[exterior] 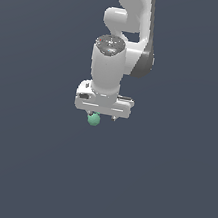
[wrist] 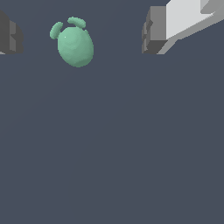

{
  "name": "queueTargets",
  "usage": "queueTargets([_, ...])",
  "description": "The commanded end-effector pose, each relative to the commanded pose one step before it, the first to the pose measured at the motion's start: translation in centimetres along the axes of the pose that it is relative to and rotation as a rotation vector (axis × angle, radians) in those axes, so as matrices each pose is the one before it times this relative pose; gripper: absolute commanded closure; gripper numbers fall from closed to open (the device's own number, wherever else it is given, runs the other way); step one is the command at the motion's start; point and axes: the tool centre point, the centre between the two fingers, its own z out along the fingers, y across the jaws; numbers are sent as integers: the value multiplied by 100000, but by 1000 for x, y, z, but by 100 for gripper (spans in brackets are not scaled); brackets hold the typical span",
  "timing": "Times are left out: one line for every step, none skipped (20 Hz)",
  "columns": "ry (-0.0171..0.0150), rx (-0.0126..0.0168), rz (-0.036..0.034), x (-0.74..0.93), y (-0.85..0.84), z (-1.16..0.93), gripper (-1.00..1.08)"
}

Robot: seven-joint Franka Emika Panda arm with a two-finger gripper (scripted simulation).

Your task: Pick up the object and move it to a goal position.

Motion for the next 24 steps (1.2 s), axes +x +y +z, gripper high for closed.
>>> queueTargets([0, 0, 0, 0, 1, 0, -92])
queueTargets([0, 0, 0, 7, 39, -10, -92])
queueTargets([72, -25, 115, 7, 182, -74, -92])
queueTargets([87, -29, 142, 15, 273, -101, -92])
queueTargets([124, -42, 200, 18, 382, -141, -92])
queueTargets([151, -52, 236, 20, 476, -173, -92])
queueTargets([160, -57, 239, 16, 515, -181, -92])
queueTargets([126, -46, 172, 7, 408, -138, -92])
queueTargets([87, -33, 103, 1, 289, -92, -92])
queueTargets([51, -20, 43, -3, 176, -50, -92])
queueTargets([0, 0, 0, -2, 74, -2, -92])
queueTargets([0, 0, 0, -5, -6, 8, -92])
queueTargets([0, 0, 0, 1, -87, 3, -92])
queueTargets([-18, 11, 66, 23, -85, -11, -92])
queueTargets([4, 1, 69, 14, -16, -22, -92])
queueTargets([0, 0, 0, -4, 25, 4, -92])
queueTargets([-5, -4, -138, -24, 24, 36, -92])
queueTargets([-19, -4, -267, -45, 29, 76, -92])
queueTargets([-31, -4, -383, -67, 41, 115, -92])
queueTargets([-43, -4, -520, -88, 40, 153, -92])
queueTargets([-54, -4, -638, -111, 49, 190, -92])
queueTargets([-64, -3, -760, -132, 52, 225, -92])
queueTargets([-73, -2, -865, -153, 60, 256, -92])
queueTargets([-82, 0, -976, -174, 66, 286, -92])
